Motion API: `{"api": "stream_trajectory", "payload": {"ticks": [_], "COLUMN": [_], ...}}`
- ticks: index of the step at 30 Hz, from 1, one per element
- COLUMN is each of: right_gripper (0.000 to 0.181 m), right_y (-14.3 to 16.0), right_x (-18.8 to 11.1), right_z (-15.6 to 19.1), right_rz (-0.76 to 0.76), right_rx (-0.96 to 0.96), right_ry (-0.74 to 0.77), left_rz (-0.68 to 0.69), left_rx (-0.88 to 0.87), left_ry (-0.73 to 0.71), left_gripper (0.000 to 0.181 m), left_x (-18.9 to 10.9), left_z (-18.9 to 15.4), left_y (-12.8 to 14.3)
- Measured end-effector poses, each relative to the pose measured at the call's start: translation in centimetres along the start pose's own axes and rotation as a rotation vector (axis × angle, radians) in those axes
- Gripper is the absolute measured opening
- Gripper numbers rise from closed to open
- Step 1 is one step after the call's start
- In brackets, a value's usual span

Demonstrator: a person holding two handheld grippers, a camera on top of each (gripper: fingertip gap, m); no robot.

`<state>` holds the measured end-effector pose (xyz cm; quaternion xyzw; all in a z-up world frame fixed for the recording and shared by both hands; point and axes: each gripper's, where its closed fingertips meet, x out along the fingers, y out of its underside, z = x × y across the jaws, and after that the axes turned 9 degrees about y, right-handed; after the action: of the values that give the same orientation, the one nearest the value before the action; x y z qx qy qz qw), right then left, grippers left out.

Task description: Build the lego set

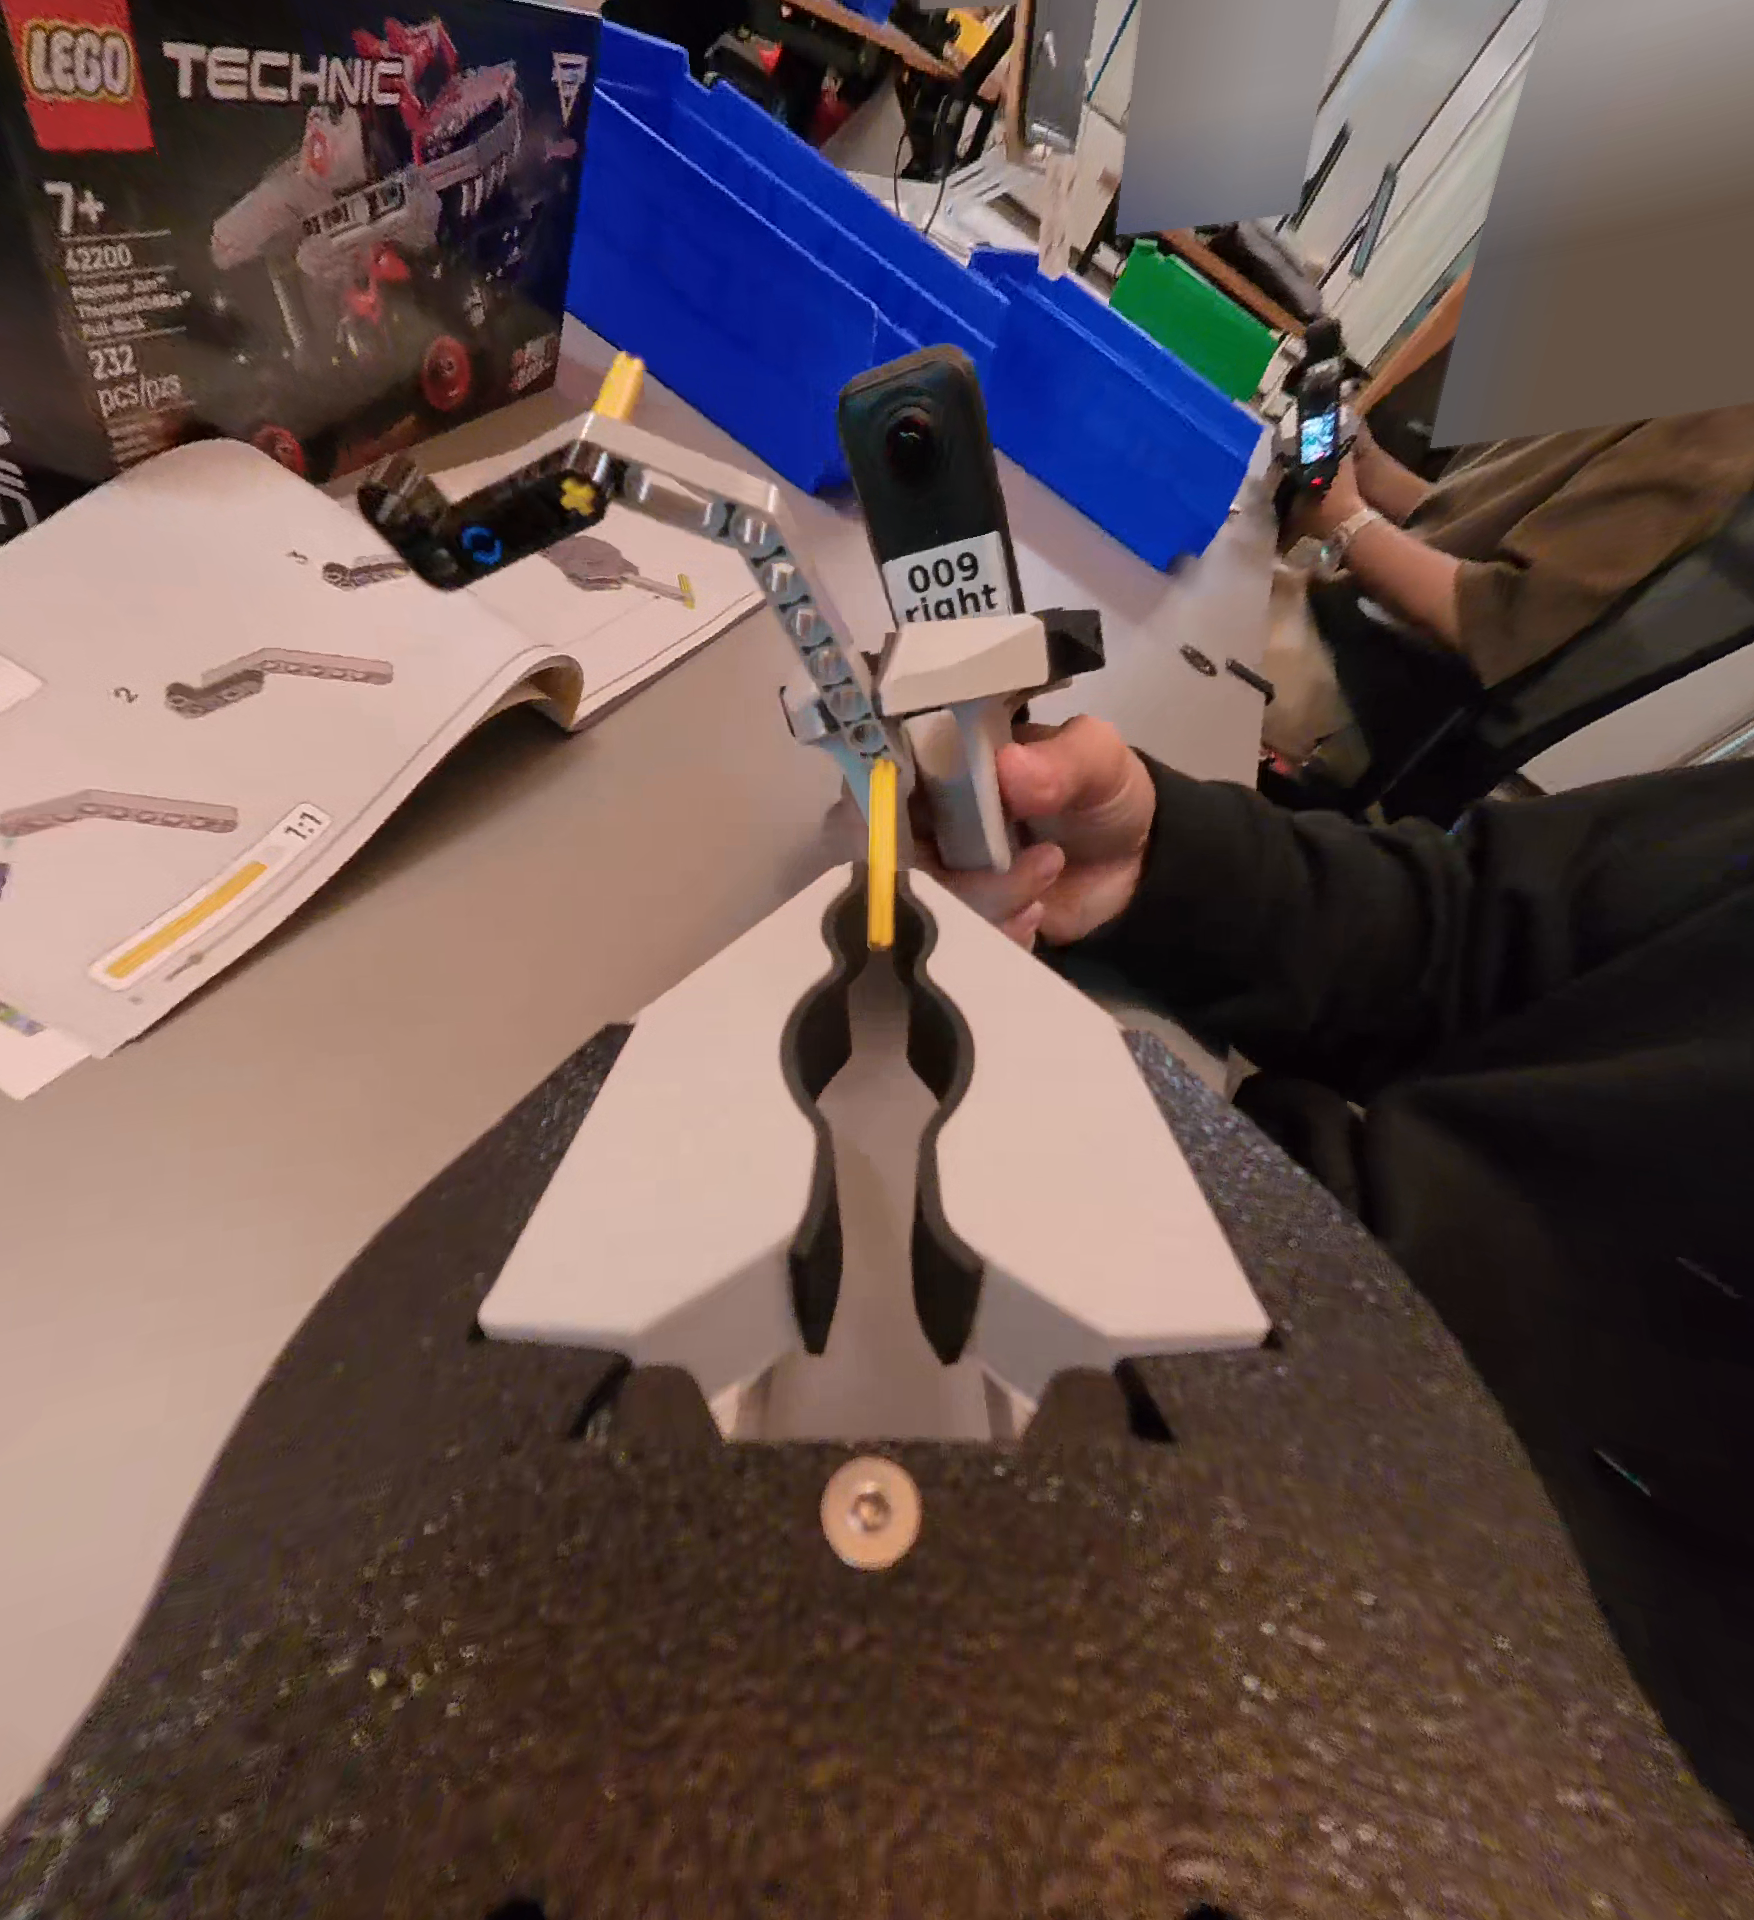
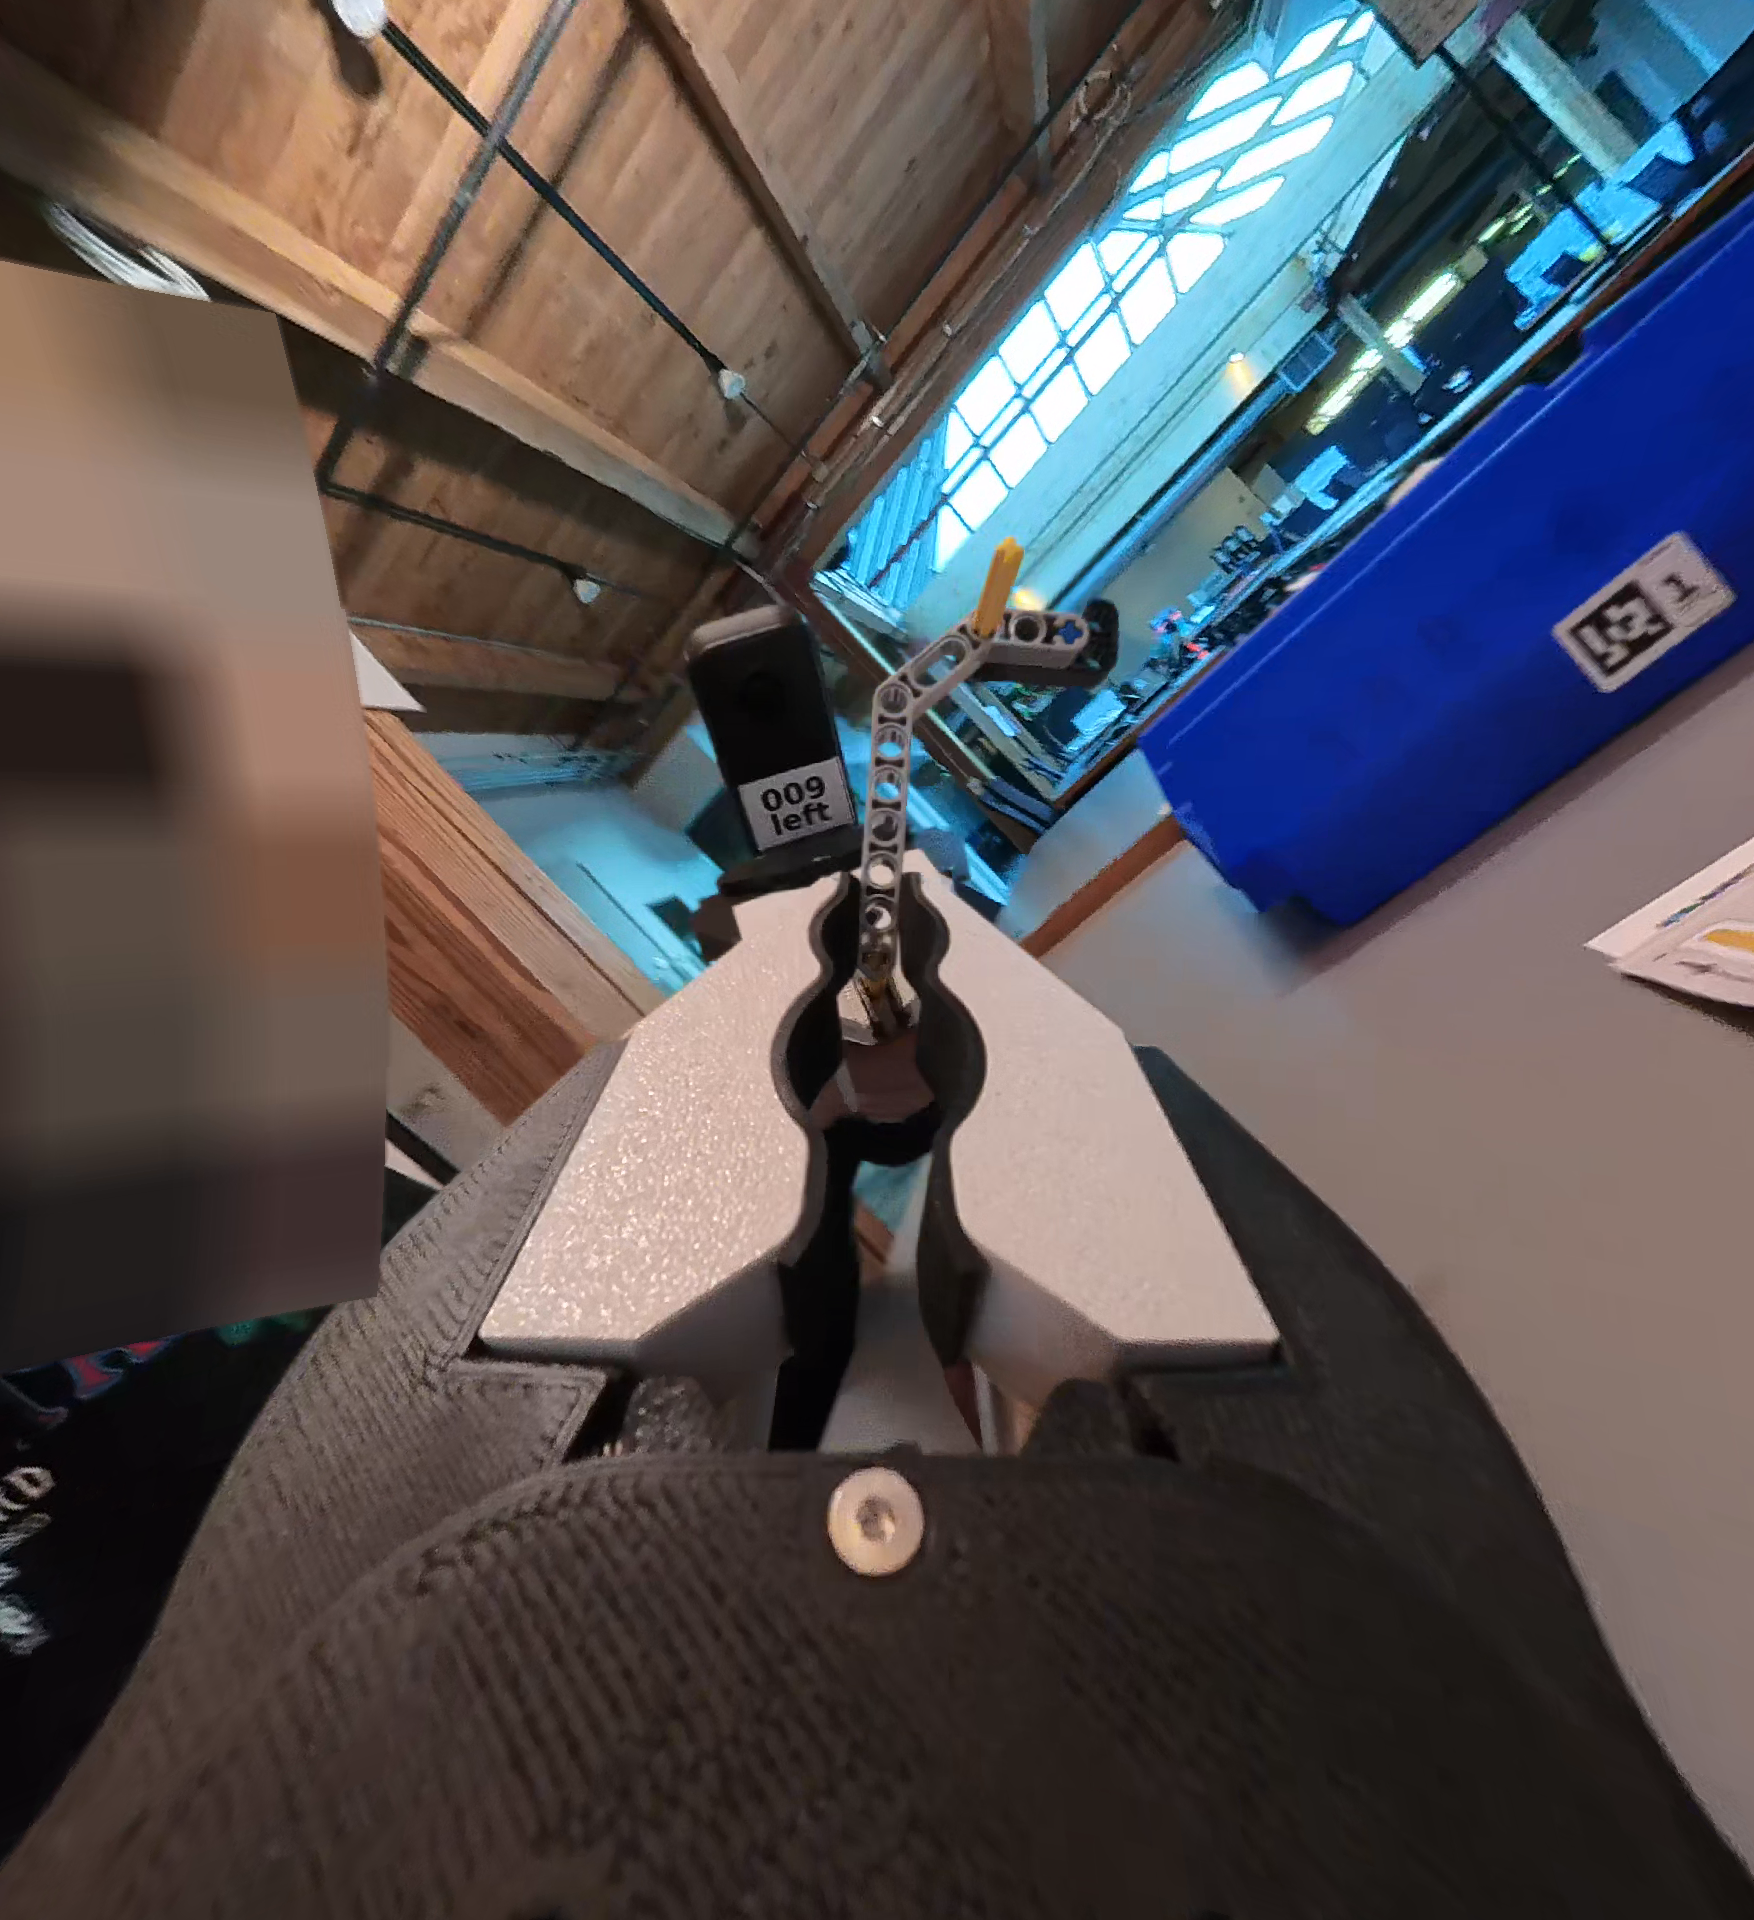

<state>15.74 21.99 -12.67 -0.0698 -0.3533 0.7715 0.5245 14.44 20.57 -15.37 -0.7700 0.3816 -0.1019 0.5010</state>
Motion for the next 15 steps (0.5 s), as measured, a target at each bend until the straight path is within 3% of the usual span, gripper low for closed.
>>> {"api": "stream_trajectory", "payload": {"ticks": [1,3,6,8,10,15], "right_gripper": [0.007,0.007,0.007,0.007,0.007,0.008], "right_y": [0.0,-0.1,-0.4,-0.7,-0.9,-1.5], "right_x": [0.0,-0.2,-0.4,-0.6,-0.6,-0.5], "right_z": [-0.2,-0.7,-1.2,-1.0,-0.6,0.1], "right_rz": [0.004,0.005,-0.001,-0.029,-0.05,-0.106], "right_rx": [-0.029,-0.067,-0.096,-0.057,-0.037,0.045], "right_ry": [0.025,0.063,0.103,0.077,0.05,-0.017], "left_rz": [0.0,0.018,0.126,0.156,0.089,-0.187], "left_rx": [0.0,0.045,0.292,0.363,0.268,-0.119], "left_ry": [-0.009,-0.066,-0.27,-0.345,-0.272,0.099], "left_gripper": [0.001,0.001,0.001,0.001,0.001,0.001], "left_x": [0.1,0.3,0.6,0.7,0.8,0.9], "left_z": [0.2,0.6,1.3,1.2,0.8,-0.2], "left_y": [0.1,0.1,0.0,-0.4,-0.6,-1.5]}}
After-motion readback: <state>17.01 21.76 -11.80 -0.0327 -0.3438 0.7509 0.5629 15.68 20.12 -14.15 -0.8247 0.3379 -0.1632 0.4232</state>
